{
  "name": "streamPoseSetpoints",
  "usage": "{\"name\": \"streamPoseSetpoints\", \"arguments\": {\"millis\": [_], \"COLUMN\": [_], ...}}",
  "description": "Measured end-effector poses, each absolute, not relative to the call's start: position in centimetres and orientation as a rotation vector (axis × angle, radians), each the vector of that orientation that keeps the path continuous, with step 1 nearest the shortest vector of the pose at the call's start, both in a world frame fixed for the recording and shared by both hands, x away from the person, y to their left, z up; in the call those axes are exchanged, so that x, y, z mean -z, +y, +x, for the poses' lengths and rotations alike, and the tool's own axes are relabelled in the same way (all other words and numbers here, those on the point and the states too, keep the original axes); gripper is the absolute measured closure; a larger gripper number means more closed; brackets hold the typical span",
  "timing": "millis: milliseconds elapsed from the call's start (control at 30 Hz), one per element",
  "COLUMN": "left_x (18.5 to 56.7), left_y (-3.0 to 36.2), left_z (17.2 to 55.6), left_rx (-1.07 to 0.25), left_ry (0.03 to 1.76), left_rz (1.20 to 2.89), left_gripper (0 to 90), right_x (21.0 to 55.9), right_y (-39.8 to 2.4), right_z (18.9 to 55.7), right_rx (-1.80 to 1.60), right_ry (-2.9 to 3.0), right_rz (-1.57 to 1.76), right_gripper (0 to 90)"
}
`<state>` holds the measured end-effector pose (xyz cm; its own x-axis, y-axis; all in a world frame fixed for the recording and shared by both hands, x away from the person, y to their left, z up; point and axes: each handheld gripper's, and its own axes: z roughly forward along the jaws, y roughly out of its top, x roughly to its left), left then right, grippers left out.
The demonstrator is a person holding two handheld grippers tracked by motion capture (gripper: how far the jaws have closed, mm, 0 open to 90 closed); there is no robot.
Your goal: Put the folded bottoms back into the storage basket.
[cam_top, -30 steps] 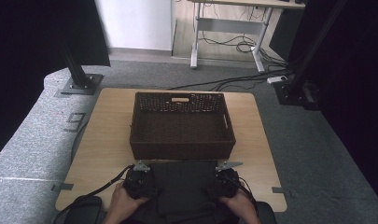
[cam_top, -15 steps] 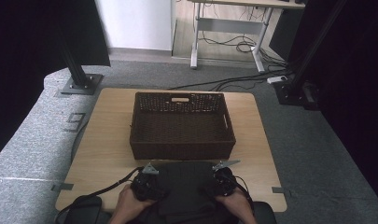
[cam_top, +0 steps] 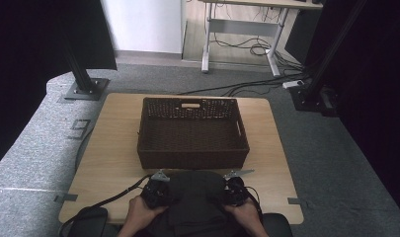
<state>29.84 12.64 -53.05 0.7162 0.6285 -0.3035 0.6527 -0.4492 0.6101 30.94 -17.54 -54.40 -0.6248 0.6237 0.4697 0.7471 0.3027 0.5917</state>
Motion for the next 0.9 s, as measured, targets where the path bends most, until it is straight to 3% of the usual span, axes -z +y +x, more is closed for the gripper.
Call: {"name": "streamPoseSetpoints", "arguments": {"millis": [533,900], "left_x": [49.6,45.9], "left_y": [14.4,14.6], "left_z": [30.1,30.4], "left_rx": [0.062,0.005], "left_ry": [0.856,0.782], "left_rz": [2.054,2.017], "left_gripper": [63.9,64.1], "right_x": [50.8,46.9], "right_y": [-17.3,-17.5], "right_z": [29.6,29.4], "right_rx": [1.423,1.532], "right_ry": [-2.514,-2.571], "right_rz": [-1.203,-1.156], "right_gripper": [68.1,68.3]}}
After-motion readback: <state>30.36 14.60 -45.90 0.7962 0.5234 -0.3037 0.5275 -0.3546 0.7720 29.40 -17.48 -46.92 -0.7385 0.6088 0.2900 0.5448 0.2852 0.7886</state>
